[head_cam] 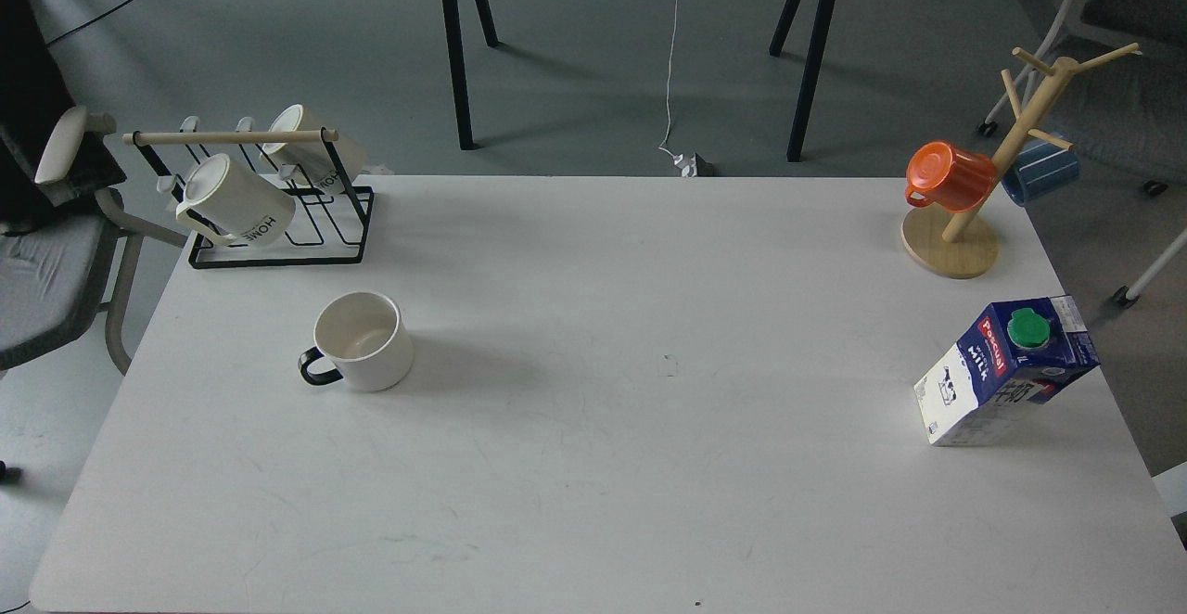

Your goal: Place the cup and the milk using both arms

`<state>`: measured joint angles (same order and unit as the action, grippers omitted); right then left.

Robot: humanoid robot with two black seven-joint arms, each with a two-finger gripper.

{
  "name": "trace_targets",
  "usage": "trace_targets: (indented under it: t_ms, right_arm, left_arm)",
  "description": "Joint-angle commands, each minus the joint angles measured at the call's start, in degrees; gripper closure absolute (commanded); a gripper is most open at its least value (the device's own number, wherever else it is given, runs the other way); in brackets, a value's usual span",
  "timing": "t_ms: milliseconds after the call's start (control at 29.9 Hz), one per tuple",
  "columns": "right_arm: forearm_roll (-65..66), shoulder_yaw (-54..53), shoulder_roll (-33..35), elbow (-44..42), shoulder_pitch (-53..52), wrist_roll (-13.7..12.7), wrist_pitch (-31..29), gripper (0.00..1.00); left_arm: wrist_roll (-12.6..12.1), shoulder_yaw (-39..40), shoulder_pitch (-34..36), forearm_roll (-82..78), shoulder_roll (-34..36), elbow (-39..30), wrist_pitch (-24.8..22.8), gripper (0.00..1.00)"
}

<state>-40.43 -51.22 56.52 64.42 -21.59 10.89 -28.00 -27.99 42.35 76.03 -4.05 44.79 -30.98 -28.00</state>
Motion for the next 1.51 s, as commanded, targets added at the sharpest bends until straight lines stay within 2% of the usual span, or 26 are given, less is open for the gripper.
trace_targets:
  t_ms: [0,770,1037,1472]
  right_arm:
    - [0.0,-0.02,0.08,0.0,0.14,0.0,0.0,0.02]
    - [0.0,0.07,-0.09,0.09,-1.52,0.09,0.0,0.02]
    - [0.96,0.07,-0.09,-0.09,-3.72,0.0,0.0,0.02]
    - [2.29,1.48,-0.62,0.0,-4.43,0.0,0.0,0.02]
  left_arm:
    - [-0.01,-1.3,-2.36,-0.16,-0.15,-0.48,0.0,0.0]
    - [-0.01,2.99,-4.39,13.36,-6.82,-0.39,0.0,0.0]
    - [-0.01,4.41,-10.8,16.1,-6.56,-0.39,0.0,0.0]
    - [-0.01,4.58,-16.7,19.26,-6.91,0.05,0.0,0.0]
